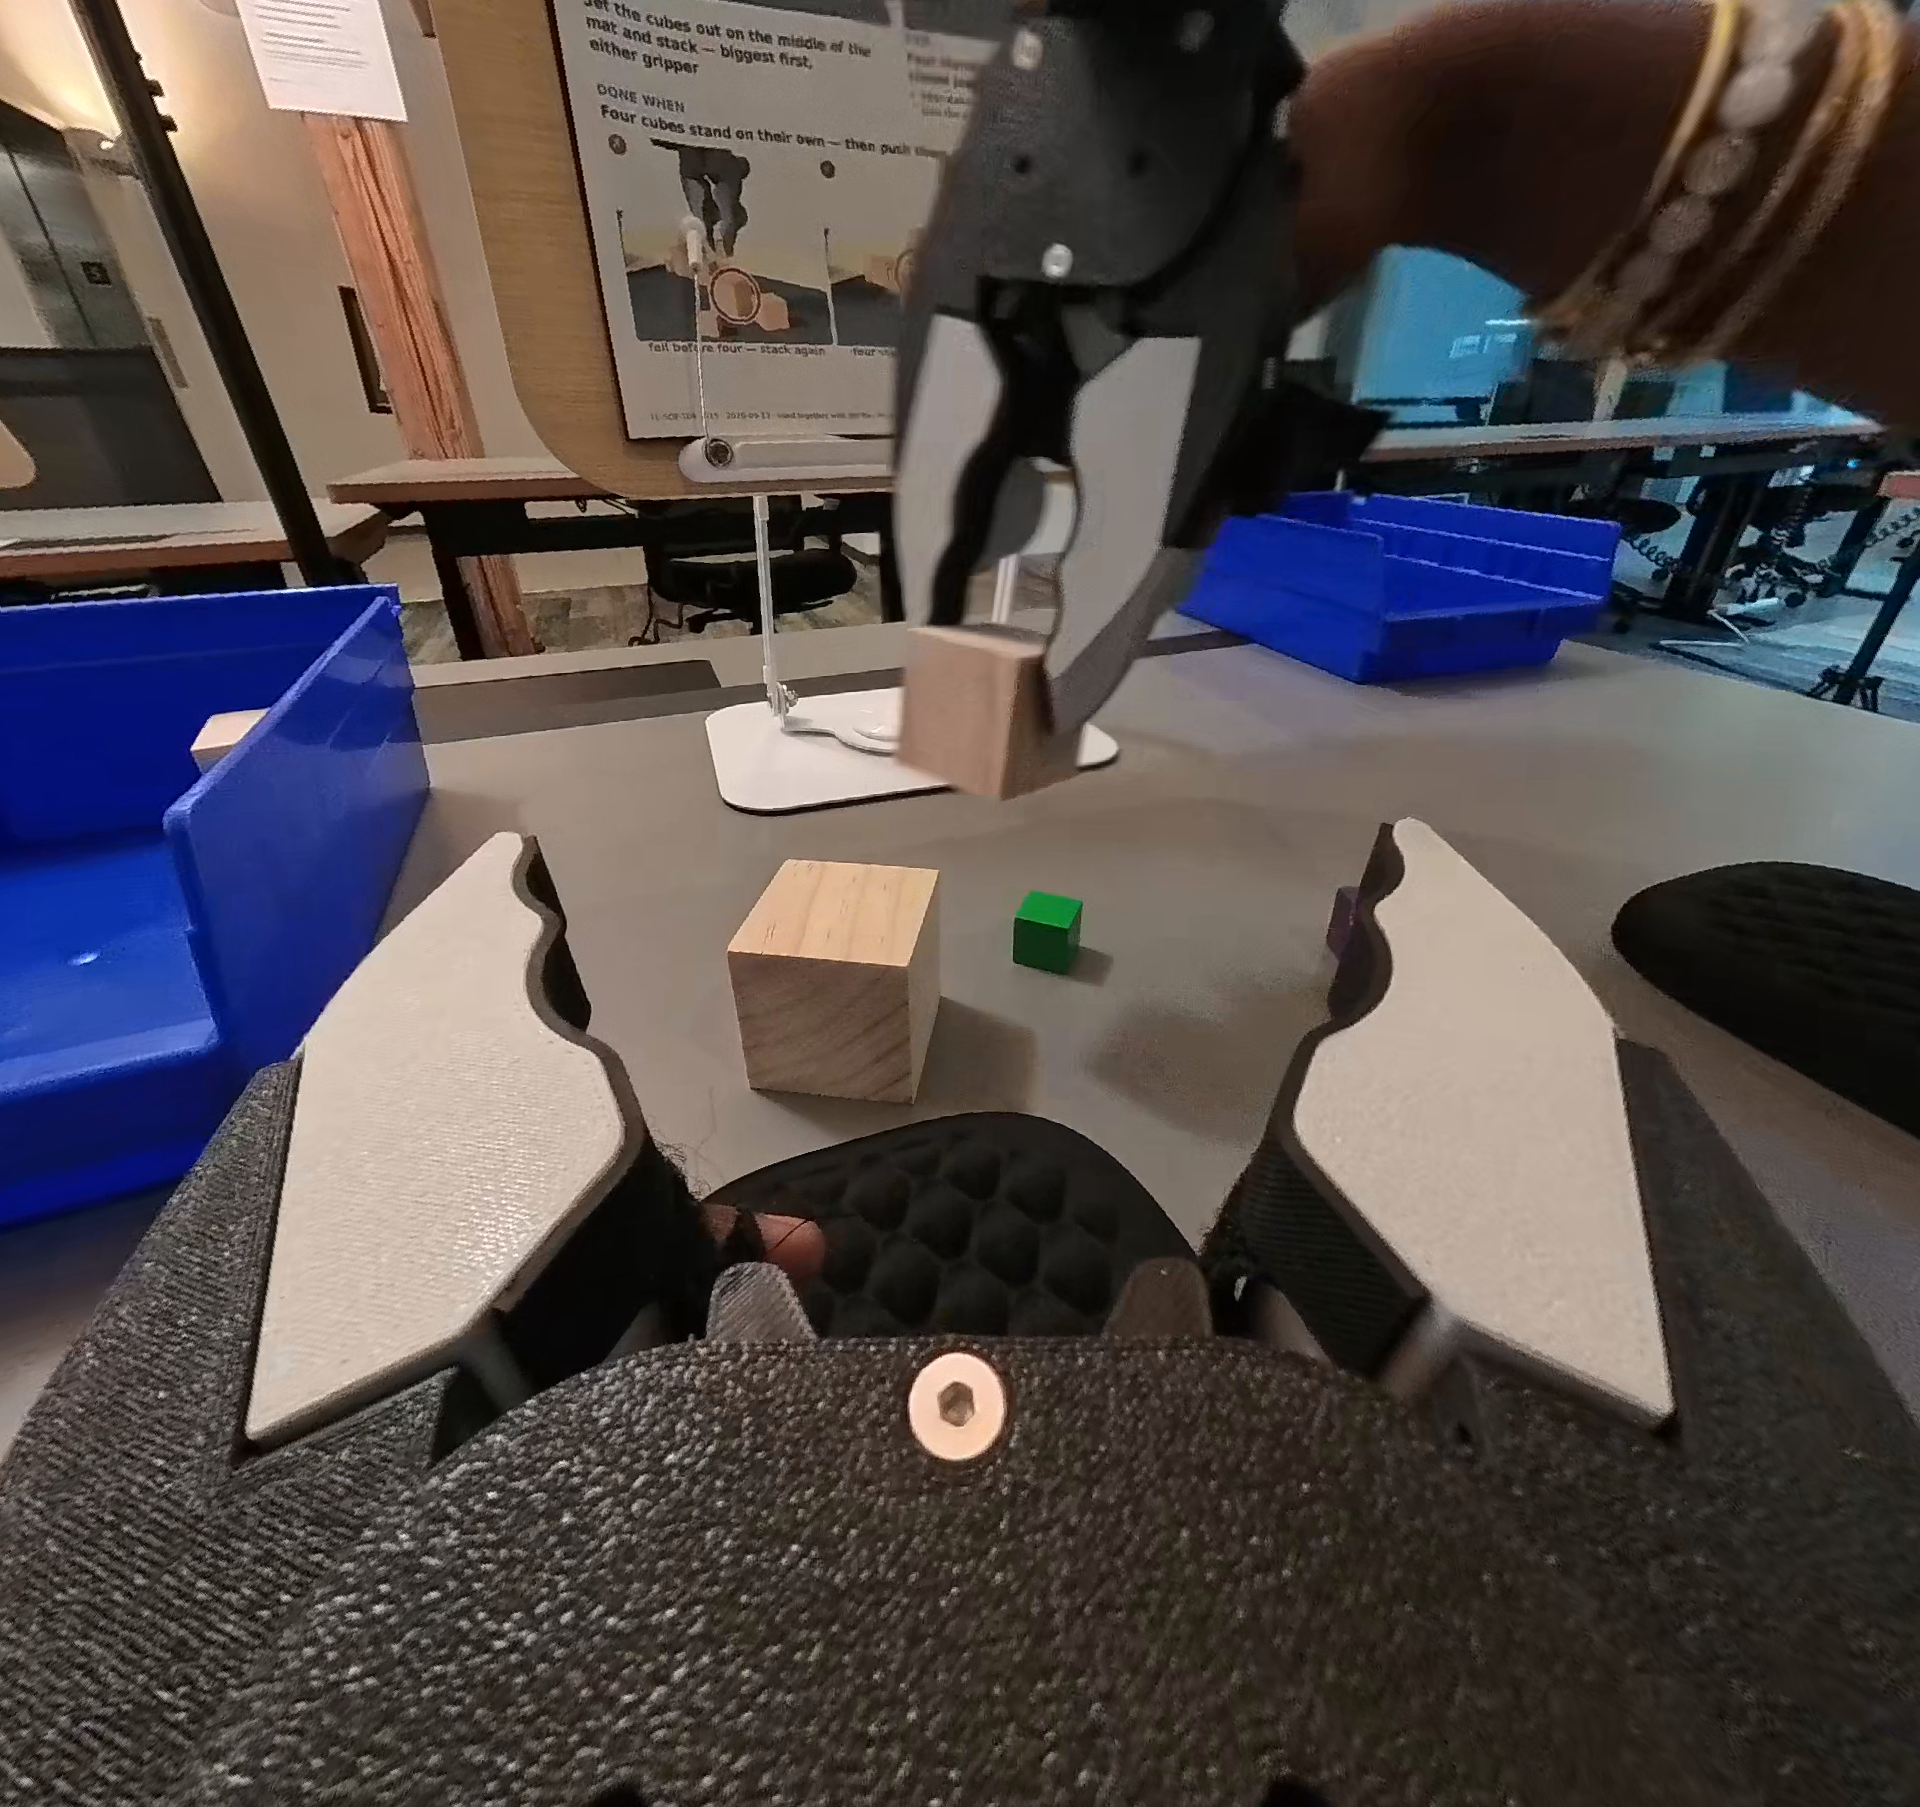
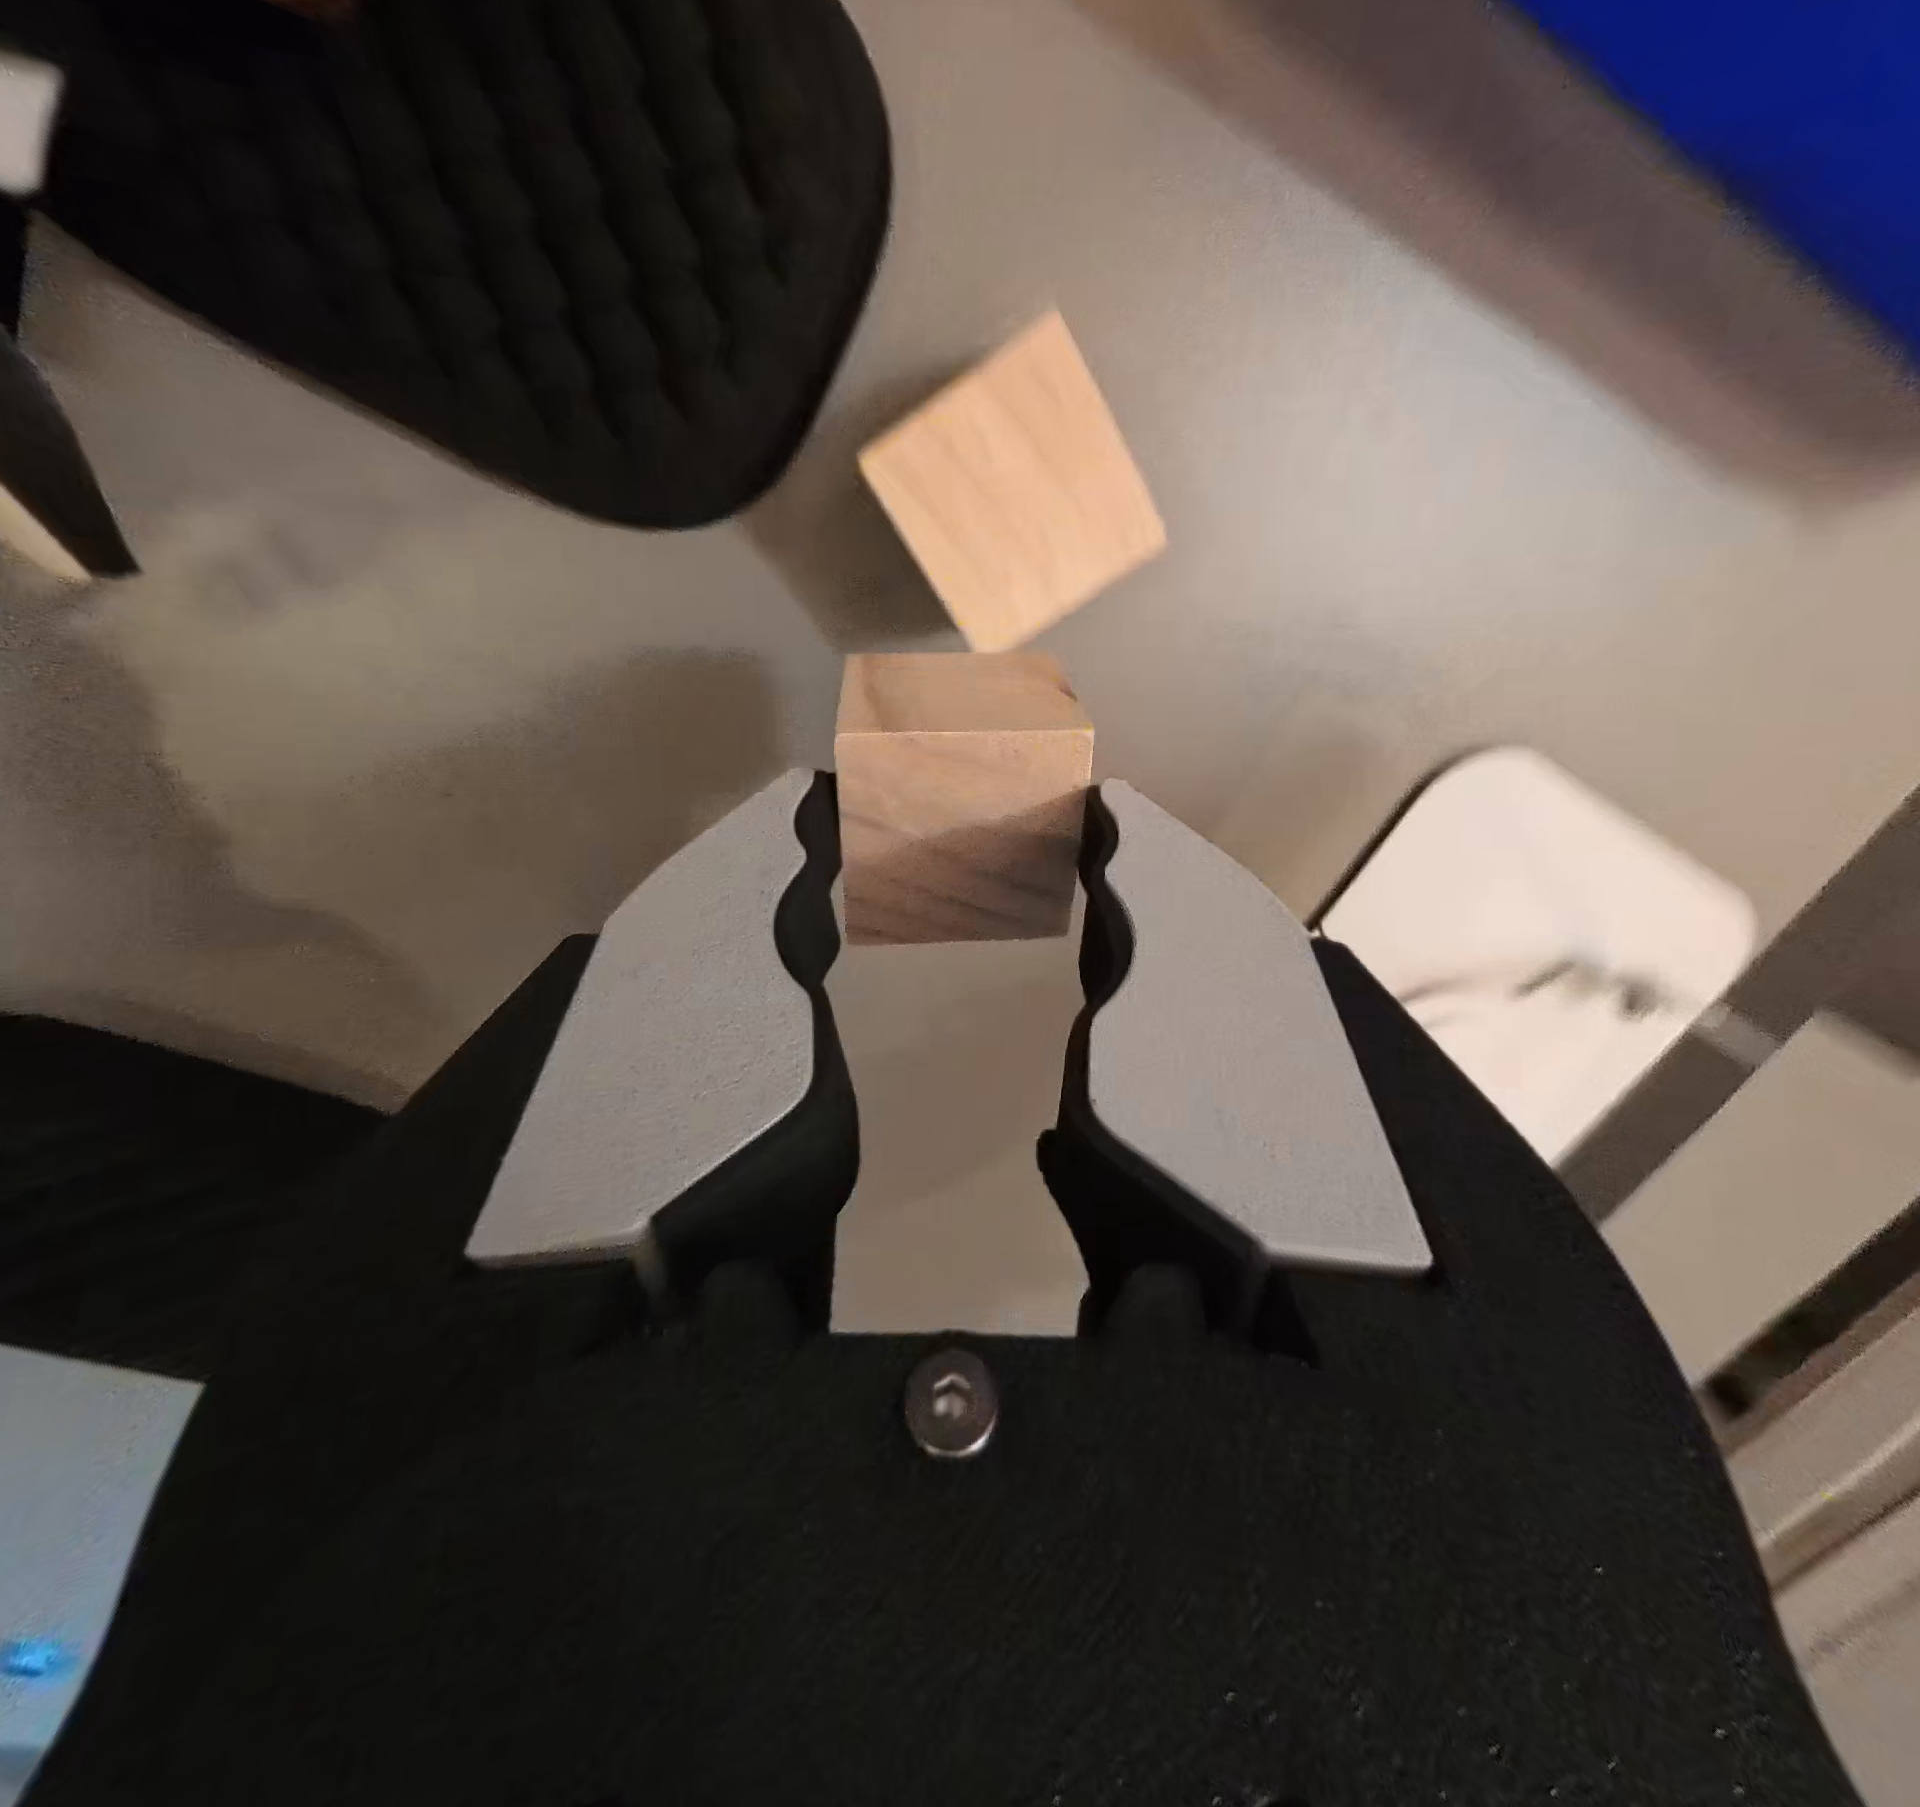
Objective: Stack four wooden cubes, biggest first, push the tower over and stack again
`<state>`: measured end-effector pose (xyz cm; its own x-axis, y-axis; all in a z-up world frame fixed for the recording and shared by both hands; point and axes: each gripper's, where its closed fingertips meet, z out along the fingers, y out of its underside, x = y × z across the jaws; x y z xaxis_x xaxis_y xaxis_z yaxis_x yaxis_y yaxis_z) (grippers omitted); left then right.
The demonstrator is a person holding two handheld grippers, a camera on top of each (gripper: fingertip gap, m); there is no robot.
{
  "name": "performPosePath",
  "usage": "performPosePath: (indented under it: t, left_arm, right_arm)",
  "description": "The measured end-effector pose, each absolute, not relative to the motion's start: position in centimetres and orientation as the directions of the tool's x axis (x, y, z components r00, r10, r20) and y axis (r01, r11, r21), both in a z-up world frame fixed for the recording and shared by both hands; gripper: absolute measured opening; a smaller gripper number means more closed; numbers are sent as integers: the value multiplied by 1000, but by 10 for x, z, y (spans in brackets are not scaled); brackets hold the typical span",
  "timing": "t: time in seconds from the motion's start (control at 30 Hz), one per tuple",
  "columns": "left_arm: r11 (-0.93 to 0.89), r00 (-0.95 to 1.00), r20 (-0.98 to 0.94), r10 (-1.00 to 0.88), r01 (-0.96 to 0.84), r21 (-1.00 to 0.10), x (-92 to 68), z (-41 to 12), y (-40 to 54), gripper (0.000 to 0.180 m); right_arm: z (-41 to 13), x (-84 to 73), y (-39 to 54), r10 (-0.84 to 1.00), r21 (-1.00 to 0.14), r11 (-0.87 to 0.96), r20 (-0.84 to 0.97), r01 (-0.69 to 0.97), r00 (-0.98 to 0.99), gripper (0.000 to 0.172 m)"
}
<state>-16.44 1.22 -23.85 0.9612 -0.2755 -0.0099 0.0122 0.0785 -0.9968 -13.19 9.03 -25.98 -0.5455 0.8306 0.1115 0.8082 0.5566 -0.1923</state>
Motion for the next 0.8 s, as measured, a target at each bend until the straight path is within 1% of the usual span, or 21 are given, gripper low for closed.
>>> performPosePath:
  t: [0.1,0.17,0.27,0.3,0.43,0.7,0.8]
  left_arm:
    - [88,961,-7,-277,17,-996,-165,-237,11,139]
    - [95,960,-2,-280,26,-995,-165,-236,10,138]
    - [99,959,17,-284,47,-994,-167,-235,9,137]
    - [98,958,21,-286,51,-994,-167,-235,10,137]
    - [95,957,27,-288,57,-994,-168,-235,10,137]
    - [91,956,38,-291,68,-994,-169,-236,10,137]
    - [93,956,37,-292,67,-993,-169,-235,10,136]
  right_arm:
    - [-265,-161,80,670,-138,742,167,656,-723,44]
    - [-269,-170,79,564,-99,826,172,555,-808,44]
    - [-271,-173,66,493,-141,866,77,480,-867,44]
    - [-271,-173,66,467,-134,880,65,456,-882,44]
    - [-272,-175,76,428,-69,903,32,425,-903,44]
    - [-288,-179,81,395,-25,918,44,395,-917,44]
    - [-289,-178,82,389,-30,921,51,388,-920,44]
